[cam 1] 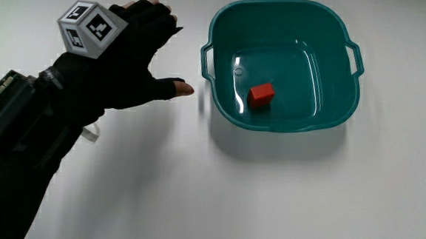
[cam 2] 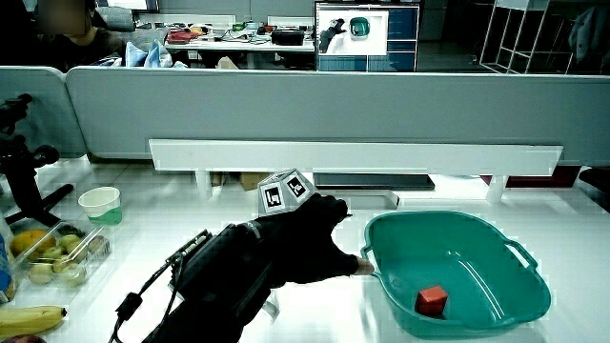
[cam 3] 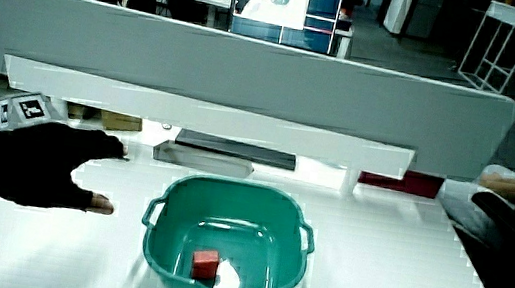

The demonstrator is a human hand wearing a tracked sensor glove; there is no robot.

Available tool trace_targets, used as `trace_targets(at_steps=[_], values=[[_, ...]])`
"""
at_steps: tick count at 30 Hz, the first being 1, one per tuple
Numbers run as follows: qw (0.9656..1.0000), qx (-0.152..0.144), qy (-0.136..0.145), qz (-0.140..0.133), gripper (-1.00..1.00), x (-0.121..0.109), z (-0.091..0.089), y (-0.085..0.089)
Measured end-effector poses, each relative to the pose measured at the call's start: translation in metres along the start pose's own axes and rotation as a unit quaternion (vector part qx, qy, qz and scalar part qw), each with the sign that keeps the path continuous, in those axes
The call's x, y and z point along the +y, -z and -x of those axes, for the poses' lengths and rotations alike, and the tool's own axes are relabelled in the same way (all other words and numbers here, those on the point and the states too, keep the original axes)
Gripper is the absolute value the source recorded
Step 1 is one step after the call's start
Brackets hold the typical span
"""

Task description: Pick red block

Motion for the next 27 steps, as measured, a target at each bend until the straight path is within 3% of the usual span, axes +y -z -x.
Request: trace_targets(at_steps=[2, 3, 5, 6, 8, 10, 12, 14, 20, 27], values=[[1.0, -0.007, -0.002, 0.004, 0.0, 0.003, -0.003, 0.002], [0.9999, -0.007, 0.015, 0.002, 0.0, 0.006, -0.003, 0.003], [0.9998, -0.018, 0.011, 0.005, 0.0, 0.008, -0.008, 0.006], [0.9995, -0.015, 0.027, 0.004, 0.0, 0.011, -0.01, 0.007], [0.9997, -0.02, 0.006, 0.014, 0.0, 0.012, -0.017, 0.008], [0.9994, -0.011, 0.03, 0.013, 0.0, 0.018, -0.019, 0.012], [0.9995, -0.026, -0.002, 0.021, 0.0, 0.018, -0.026, 0.013], [0.9992, -0.03, 0.014, 0.023, 0.0, 0.024, -0.028, 0.017], [0.9993, 0.004, 0.024, 0.027, 0.0, 0.033, -0.044, 0.021], [0.9992, 0.007, 0.022, 0.033, 0.0, 0.041, -0.052, 0.027]])
